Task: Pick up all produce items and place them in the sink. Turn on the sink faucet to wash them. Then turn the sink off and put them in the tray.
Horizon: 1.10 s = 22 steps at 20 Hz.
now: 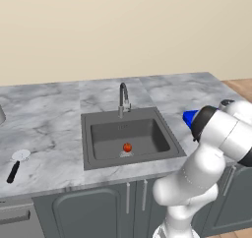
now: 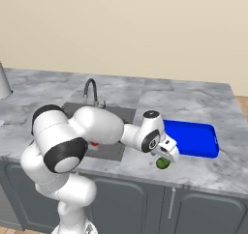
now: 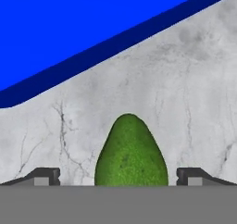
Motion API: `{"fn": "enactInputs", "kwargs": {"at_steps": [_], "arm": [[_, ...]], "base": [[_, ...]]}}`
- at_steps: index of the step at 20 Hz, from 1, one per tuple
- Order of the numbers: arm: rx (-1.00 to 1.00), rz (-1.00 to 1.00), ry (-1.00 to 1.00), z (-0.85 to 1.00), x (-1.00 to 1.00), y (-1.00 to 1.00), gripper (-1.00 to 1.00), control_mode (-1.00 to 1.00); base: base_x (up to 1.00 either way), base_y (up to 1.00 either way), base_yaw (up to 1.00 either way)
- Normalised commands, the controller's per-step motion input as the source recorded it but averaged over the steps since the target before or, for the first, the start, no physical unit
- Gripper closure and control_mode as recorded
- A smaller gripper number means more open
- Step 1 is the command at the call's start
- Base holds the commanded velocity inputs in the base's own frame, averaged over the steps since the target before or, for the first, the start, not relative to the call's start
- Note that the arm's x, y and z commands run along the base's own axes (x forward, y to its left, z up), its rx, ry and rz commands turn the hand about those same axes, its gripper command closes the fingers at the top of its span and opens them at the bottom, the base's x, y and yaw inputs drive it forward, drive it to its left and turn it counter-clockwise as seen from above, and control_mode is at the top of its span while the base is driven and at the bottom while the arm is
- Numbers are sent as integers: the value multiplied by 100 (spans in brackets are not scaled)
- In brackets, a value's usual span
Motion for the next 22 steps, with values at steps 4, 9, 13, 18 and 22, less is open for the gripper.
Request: {"fn": "enactInputs", "kwargs": {"at_steps": [4, 9, 13, 18, 22], "arm": [[1, -9, 0, -3, 0, -14, -100, -100], [0, -4, 0, -2, 0, -5, -100, -100], [1, 0, -2, 0, -3, 0, -100, -100], [0, 0, -5, 0, -22, 0, -100, -100], [0, 0, -4, -1, -26, 0, -100, -100]], "base": [[0, 0, 0], [0, 0, 0], [0, 0, 0], [0, 0, 0], [0, 0, 0]]}}
